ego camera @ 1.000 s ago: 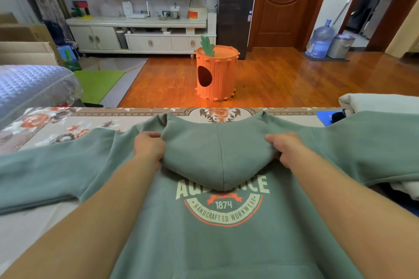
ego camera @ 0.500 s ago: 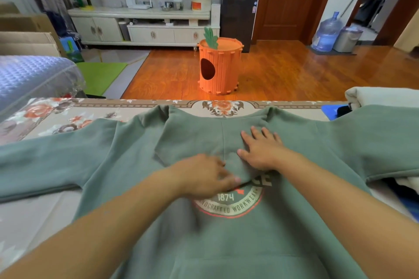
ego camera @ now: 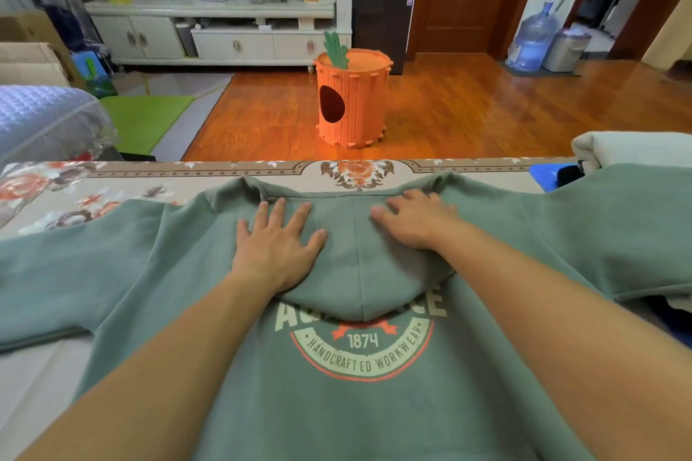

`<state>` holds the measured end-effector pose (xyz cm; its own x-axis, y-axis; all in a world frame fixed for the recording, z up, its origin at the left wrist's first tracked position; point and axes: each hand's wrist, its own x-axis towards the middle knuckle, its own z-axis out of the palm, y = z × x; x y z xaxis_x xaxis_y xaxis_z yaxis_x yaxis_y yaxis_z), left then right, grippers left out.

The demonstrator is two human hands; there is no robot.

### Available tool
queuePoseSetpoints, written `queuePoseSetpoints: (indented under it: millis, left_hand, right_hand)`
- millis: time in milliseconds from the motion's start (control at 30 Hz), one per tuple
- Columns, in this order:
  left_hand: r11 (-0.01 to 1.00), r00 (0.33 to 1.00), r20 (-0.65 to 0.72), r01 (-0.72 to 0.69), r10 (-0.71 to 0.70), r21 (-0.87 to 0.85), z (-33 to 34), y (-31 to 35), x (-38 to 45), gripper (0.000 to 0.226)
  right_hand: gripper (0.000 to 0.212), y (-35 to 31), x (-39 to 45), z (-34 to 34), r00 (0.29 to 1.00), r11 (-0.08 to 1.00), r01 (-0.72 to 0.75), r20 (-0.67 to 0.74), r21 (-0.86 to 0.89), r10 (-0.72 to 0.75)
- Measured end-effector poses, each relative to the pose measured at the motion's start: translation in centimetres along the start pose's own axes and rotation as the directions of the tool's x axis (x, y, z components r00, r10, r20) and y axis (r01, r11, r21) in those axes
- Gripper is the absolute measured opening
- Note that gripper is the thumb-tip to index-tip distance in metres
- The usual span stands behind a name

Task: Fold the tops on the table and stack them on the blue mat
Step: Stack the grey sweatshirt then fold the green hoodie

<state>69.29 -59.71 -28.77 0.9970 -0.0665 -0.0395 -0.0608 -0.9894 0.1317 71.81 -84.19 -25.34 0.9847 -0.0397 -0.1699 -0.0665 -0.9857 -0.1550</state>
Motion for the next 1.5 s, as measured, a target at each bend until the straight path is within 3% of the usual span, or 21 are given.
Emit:
queuePoseSetpoints:
  millis: [67, 100, 233, 267, 333, 400, 433, 533, 633, 800, 900, 967, 1033, 1100, 1200, 1300, 1400, 1500]
  left_hand:
    - [1.000, 1.000, -0.001, 0.000, 0.000, 0.006, 0.2, -0.1, 0.0, 0.076]
    - [1.000, 1.000, -0.001, -0.002, 0.002, 0.005, 0.4, -0.2, 0.1, 0.077]
    - [1.000, 1.000, 0.002, -0.002, 0.002, -0.001, 0.1, -0.2, 0.0, 0.076]
    - [1.000, 1.000, -0.005, -0.012, 0.012, -0.002, 0.1, -0.2, -0.1, 0.074]
    - [0.999, 0.999, -0.049, -0.016, 0.014, -0.035, 0.1, -0.1, -0.4, 0.069]
    - [0.992, 0.984, -0.156, 0.065, -0.082, -0.112, 0.0, -0.4, -1.0, 0.057]
    - [0.977, 0.963, -0.202, 0.149, -0.179, -0.154, -0.2, -0.6, -1.3, 0.051]
    - [0.894, 0.903, -0.171, 0.333, -0.394, -0.300, -1.6, -1.3, -2.6, 0.043]
    - [0.868, 0.917, -0.075, 0.341, -0.391, -0.363, -2.8, -2.2, -2.8, 0.037]
    - [0.907, 0.946, 0.021, 0.315, -0.322, -0.281, -4.8, -2.9, -2.7, 0.019]
    - [0.940, 0.953, 0.091, 0.300, -0.288, -0.165, -4.9, -3.6, -4.3, 0.027]
    - [0.965, 0.963, 0.067, 0.261, -0.261, 0.018, -4.2, -3.4, -5.3, 0.039]
    - [0.973, 0.976, -0.172, 0.159, -0.131, 0.166, -4.1, -2.2, -5.0, 0.048]
    - [0.982, 0.935, -0.339, -0.043, 0.105, 0.185, -4.4, -0.2, -3.0, 0.056]
    - [0.957, 0.941, -0.245, -0.180, 0.235, 0.227, -4.8, 0.9, 0.9, 0.061]
    - [0.978, 0.998, -0.052, -0.032, 0.043, 0.207, -3.3, -2.9, 2.9, 0.070]
    - [0.970, 0.970, 0.097, 0.231, -0.223, -0.081, -1.5, -6.8, 2.0, 0.078]
    - [0.969, 0.972, 0.101, 0.222, -0.212, -0.106, -1.1, -7.3, 1.5, 0.080]
  right_hand:
    - [0.065, 0.3, 0.4, 0.8, 0.975, 0.997, -0.030, -0.221, -0.067, 0.015]
    - [0.067, 0.8, 0.4, 1.6, 0.965, 0.997, -0.029, -0.263, -0.074, 0.008]
    - [0.076, 2.1, 1.7, 2.3, 0.998, 0.997, -0.059, -0.022, 0.048, 0.060]
    - [0.076, 2.1, 1.7, 1.9, 0.998, 0.996, -0.059, -0.015, 0.060, 0.060]
    - [0.070, 2.2, 0.9, 1.9, 0.983, 0.994, -0.034, -0.176, 0.108, 0.053]
    - [0.053, 1.9, -0.6, 2.6, 0.888, 0.991, -0.057, -0.448, 0.122, 0.106]
    - [0.045, 1.6, -1.2, 2.8, 0.844, 0.990, -0.105, -0.518, 0.092, 0.138]
    - [0.043, 1.4, -2.9, 1.7, 0.861, 0.955, -0.267, -0.412, 0.131, 0.298]
    - [0.047, 2.2, -4.0, 0.7, 0.896, 0.934, -0.303, -0.278, 0.187, 0.346]
    - [0.020, 3.4, -6.5, -0.4, 0.921, 0.937, -0.247, -0.240, 0.248, 0.306]
    - [0.018, 3.5, -7.7, -0.4, 0.955, 0.968, -0.222, -0.173, 0.118, 0.240]
    - [0.029, 3.2, -8.1, -0.2, 0.969, 0.974, -0.225, -0.116, -0.035, 0.220]
    - [0.046, 2.4, -7.0, -0.3, 0.959, 0.971, -0.193, -0.236, -0.140, 0.157]
    - [0.057, 1.3, -4.7, -0.7, 0.909, 0.966, -0.122, -0.417, -0.227, 0.017]
    - [0.059, 1.2, -1.6, -0.8, 0.914, 0.962, -0.045, -0.399, -0.268, -0.069]
    - [0.065, 3.8, -0.8, 1.3, 0.971, 0.983, -0.125, -0.221, -0.137, 0.093]
    - [0.072, 5.0, -0.9, 2.5, 0.953, 0.954, -0.278, -0.091, 0.114, 0.289]
    - [0.080, 4.7, -0.8, 1.8, 0.961, 0.958, -0.269, -0.043, 0.102, 0.275]
